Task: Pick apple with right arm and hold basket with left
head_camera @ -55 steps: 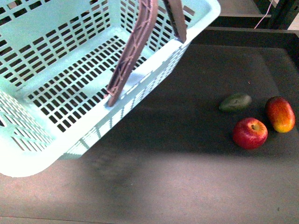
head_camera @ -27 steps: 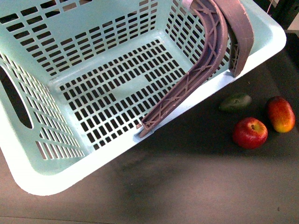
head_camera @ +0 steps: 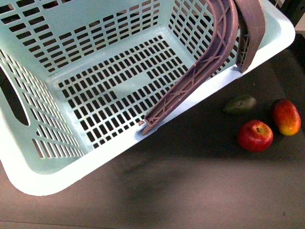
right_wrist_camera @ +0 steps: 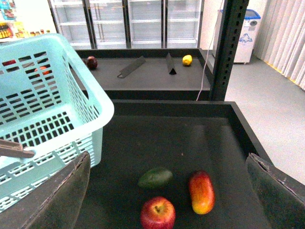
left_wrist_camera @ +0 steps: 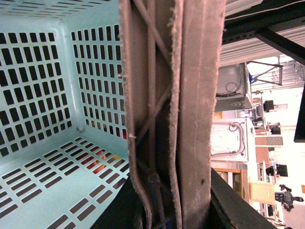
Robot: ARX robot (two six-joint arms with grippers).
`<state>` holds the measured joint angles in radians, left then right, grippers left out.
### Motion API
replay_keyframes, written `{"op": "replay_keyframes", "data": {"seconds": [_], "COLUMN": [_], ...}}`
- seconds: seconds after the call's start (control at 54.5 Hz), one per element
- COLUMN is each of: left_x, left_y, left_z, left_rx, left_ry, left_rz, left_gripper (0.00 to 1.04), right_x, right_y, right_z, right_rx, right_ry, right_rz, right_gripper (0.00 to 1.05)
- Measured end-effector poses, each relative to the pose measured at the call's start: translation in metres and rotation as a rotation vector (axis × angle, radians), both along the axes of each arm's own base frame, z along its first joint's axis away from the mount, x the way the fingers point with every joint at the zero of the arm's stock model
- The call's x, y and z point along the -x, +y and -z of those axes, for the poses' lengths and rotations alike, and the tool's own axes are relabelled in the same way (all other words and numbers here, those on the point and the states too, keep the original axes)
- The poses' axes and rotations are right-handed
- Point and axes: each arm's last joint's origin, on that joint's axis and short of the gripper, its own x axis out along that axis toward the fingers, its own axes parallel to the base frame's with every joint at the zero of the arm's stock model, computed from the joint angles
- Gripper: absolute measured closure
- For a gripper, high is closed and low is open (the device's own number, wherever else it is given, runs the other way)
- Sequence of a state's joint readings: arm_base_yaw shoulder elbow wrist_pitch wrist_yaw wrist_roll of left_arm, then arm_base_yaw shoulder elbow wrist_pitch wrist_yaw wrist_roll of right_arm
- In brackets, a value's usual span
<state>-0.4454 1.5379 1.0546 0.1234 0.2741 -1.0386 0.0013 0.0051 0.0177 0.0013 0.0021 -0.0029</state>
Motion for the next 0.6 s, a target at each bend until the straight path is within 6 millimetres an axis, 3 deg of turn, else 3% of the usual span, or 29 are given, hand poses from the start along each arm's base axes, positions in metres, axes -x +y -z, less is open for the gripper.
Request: {"op": "replay_keyframes", "data": {"seconds": [0.348,0.458,0.605], "left_x": [0.001,0.001,0.001], "left_y": [0.000,0.001,0.000], "left_z": [-0.002,-0.002,-0.002], "left_rx": [0.004,0.005,0.006], "left_ry": [-0.006,-0.006,-0.006], "left_rz": [0.003,0.002,0.002], "left_gripper": [0.85,0.85,0.85], "right_x": [0.000,-0.003,-0.015], "right_y": [0.000,-0.003,-0.009], "right_z": [0.000,0.007,0.012], "right_rx": [-0.002,-0.063,-0.101], "right_ry": [0.007,0.219,0.281], "right_rz": [0.002,0.216,0.223], "right_gripper": [0.09,0.09,0.09]}}
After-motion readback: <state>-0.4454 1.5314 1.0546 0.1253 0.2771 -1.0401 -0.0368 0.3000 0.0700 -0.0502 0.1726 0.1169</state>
